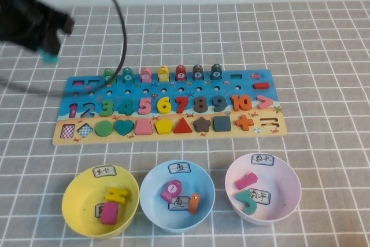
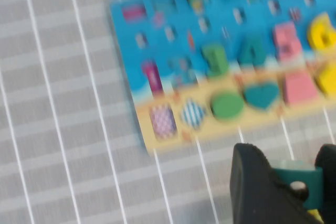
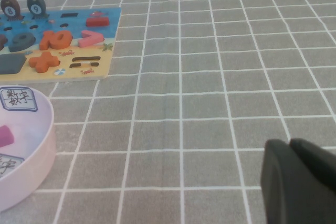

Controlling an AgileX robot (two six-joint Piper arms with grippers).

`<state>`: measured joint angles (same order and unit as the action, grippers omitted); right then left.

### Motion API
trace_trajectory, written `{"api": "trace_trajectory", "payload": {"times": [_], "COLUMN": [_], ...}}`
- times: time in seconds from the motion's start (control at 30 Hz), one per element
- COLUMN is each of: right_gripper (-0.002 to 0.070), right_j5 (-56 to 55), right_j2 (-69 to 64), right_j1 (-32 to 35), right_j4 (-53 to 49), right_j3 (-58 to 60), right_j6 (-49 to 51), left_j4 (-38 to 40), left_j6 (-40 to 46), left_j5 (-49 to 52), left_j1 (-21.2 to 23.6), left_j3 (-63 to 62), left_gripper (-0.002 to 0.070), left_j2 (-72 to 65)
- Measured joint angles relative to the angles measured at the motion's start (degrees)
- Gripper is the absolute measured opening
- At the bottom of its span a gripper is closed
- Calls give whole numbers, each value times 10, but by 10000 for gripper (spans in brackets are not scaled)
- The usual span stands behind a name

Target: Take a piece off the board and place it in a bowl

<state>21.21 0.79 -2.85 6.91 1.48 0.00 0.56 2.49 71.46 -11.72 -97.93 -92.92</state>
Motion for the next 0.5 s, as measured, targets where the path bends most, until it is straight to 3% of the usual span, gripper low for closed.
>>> {"api": "trace_trajectory", "payload": {"times": [0.3,0.5], "right_gripper": [-17,-17], "right_j5": [0,0], "right_j2": [0,0], "right_j1": [0,0], "right_j4": [0,0], "right_j3": [0,0], "right_j6": [0,0], "left_j4": [44,53], "left_j6": [-3,12], "left_j5": [-40,-47], "left_j1": [-1,-45], "left_j3": [243,317], "left_gripper": [193,193], "left_j2": [181,221]}}
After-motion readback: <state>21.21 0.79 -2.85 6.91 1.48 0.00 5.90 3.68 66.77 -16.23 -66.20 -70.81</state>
